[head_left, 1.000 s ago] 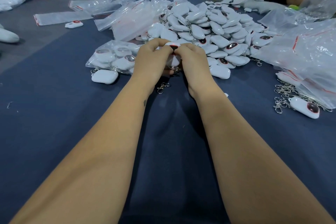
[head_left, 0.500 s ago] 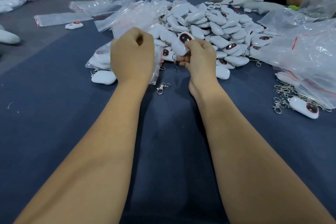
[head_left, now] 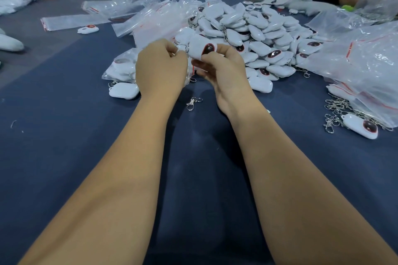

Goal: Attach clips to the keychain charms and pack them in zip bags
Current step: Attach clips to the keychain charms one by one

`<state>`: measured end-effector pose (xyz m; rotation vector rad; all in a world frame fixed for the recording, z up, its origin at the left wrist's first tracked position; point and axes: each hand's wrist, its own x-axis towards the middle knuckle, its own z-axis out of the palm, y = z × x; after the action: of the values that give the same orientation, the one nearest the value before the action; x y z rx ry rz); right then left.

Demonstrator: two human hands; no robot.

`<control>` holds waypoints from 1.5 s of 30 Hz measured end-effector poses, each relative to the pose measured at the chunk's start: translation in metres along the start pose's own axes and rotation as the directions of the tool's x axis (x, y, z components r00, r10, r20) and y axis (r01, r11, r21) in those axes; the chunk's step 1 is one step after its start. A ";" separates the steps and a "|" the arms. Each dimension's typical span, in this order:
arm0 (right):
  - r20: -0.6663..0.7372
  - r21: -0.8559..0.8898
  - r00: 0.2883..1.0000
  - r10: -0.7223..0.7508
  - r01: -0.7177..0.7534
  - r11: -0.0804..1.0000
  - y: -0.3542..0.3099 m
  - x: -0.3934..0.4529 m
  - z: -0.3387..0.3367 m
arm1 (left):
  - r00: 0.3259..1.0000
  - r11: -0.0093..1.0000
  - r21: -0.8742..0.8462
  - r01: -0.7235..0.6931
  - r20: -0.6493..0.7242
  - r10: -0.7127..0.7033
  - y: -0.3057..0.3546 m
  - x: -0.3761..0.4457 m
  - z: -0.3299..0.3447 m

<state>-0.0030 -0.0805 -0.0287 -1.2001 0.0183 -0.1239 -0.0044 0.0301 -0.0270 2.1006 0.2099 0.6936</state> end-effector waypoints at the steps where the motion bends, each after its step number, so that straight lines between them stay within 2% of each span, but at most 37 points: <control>1: 0.000 -0.064 1.000 -0.007 0.007 0.998 0.002 0.000 0.001 | 1.000 0.997 -0.071 0.014 -0.009 -0.015 0.001 0.000 -0.001; 4: 0.001 -0.289 0.998 -0.067 0.065 0.955 0.008 -0.002 0.002 | 0.999 0.977 -0.210 0.028 -0.035 -0.037 0.004 0.001 -0.002; 7: 0.053 -0.462 0.990 -0.129 0.139 0.876 0.010 -0.005 0.001 | 1.000 0.969 -0.249 0.004 -0.027 -0.011 0.005 -0.001 0.000; 9: 0.061 -0.528 0.983 -0.171 0.177 0.831 0.011 -0.005 0.000 | 1.000 0.964 -0.265 -0.013 -0.017 0.009 0.006 -0.002 0.001; 13: -0.025 -0.542 0.981 -0.190 0.147 0.827 0.010 -0.004 0.000 | 0.998 0.956 -0.286 -0.070 -0.025 0.066 0.008 -0.006 0.002; 16: 0.188 -0.654 0.971 -0.146 0.235 0.719 0.011 -0.008 0.002 | 0.994 0.957 -0.270 -0.105 -0.015 0.104 0.006 -0.008 0.002; 18: 0.283 -0.647 0.954 -0.099 0.266 0.715 0.011 -0.011 0.004 | 0.991 0.961 -0.245 -0.129 -0.006 0.131 0.005 -0.008 0.002; 20: 0.251 -0.647 0.955 -0.156 0.286 0.707 0.010 -0.011 0.003 | 0.990 0.966 -0.219 -0.136 0.017 0.143 0.004 -0.008 0.003; 24: 0.020 -0.712 0.957 -0.289 0.216 0.668 0.007 -0.005 -0.005 | 0.979 0.980 -0.094 -0.177 0.081 0.184 0.001 -0.008 0.006; 26: -0.009 -0.774 0.966 -0.259 0.157 0.613 0.008 0.000 -0.011 | 0.968 0.974 -0.037 -0.224 0.104 0.226 0.000 -0.007 0.007; 28: 0.053 -0.824 0.973 -0.225 0.170 0.541 0.009 0.002 -0.012 | 0.951 0.960 0.018 -0.279 0.145 0.273 -0.001 -0.006 0.007; 32: 0.187 -0.951 0.963 -0.193 0.227 0.210 0.016 0.002 -0.011 | 0.925 0.926 0.127 -0.355 0.191 0.329 -0.004 -0.004 0.009; 33: 0.192 -0.960 0.960 -0.205 0.227 0.163 0.017 0.002 -0.011 | 0.926 0.922 0.150 -0.357 0.186 0.328 -0.005 -0.003 0.009; 35: 0.160 -0.966 0.959 -0.232 0.201 0.165 0.016 0.002 -0.012 | 0.937 0.920 0.198 -0.339 0.157 0.312 -0.006 -0.002 0.006; 39: 0.106 -0.952 0.961 -0.256 0.172 0.252 0.014 0.002 -0.012 | 0.967 0.922 0.292 -0.254 0.067 0.245 -0.011 -0.001 -0.001; 45: 0.035 -0.953 0.967 -0.253 0.108 0.282 0.015 0.006 -0.013 | 0.972 0.910 0.342 -0.233 0.070 0.222 -0.009 -0.002 0.000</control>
<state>0.0029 -0.0872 -0.0473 -2.4529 0.0731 -0.4449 -0.0052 0.0342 -0.0348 2.5028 0.0734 0.8086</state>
